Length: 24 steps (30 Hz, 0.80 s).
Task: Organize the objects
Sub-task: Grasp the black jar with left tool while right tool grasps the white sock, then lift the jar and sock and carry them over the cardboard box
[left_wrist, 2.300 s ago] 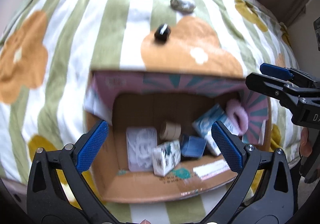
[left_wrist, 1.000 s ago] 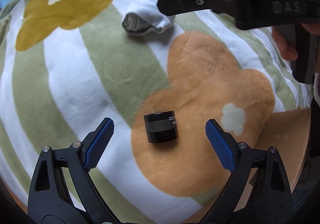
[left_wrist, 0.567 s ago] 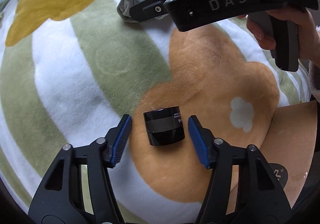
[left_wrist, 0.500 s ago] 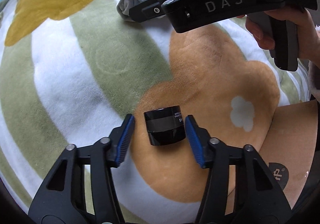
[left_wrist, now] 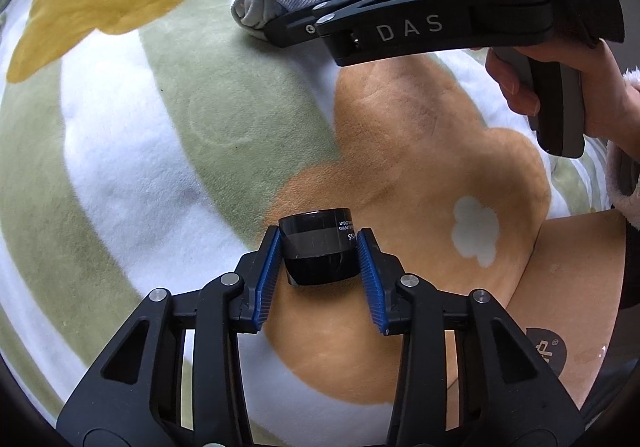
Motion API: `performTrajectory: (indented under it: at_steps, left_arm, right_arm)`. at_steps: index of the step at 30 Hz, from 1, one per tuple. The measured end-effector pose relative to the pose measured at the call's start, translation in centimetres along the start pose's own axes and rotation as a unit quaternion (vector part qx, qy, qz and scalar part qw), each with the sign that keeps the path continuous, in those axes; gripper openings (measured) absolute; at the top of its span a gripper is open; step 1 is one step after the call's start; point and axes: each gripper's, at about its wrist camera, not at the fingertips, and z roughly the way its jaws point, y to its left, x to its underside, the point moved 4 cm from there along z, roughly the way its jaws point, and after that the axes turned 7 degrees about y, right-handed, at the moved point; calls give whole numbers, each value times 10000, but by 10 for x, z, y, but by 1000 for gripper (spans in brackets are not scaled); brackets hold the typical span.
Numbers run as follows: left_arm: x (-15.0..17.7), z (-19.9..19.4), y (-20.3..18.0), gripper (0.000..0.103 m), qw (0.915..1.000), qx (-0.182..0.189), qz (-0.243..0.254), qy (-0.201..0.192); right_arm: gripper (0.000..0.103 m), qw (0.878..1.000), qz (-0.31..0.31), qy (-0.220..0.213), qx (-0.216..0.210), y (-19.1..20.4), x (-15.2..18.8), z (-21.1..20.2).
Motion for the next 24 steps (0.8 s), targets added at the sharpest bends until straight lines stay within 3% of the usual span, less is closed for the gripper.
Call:
performTrajectory:
  at_steps: [7, 20, 24]
  left_arm:
    - [3, -8, -2, 35, 9999, 61, 80, -41]
    - [9, -54, -5, 35, 9993, -23, 64, -374]
    - [-10, -80, -4, 35, 9985, -52, 58, -537]
  right_arm:
    - [50, 10000, 52, -58, -27, -1, 3, -9]
    - [50, 9996, -3, -295, -52, 4, 1, -49]
    - [50, 9990, -15, -448, -90, 9, 1, -77]
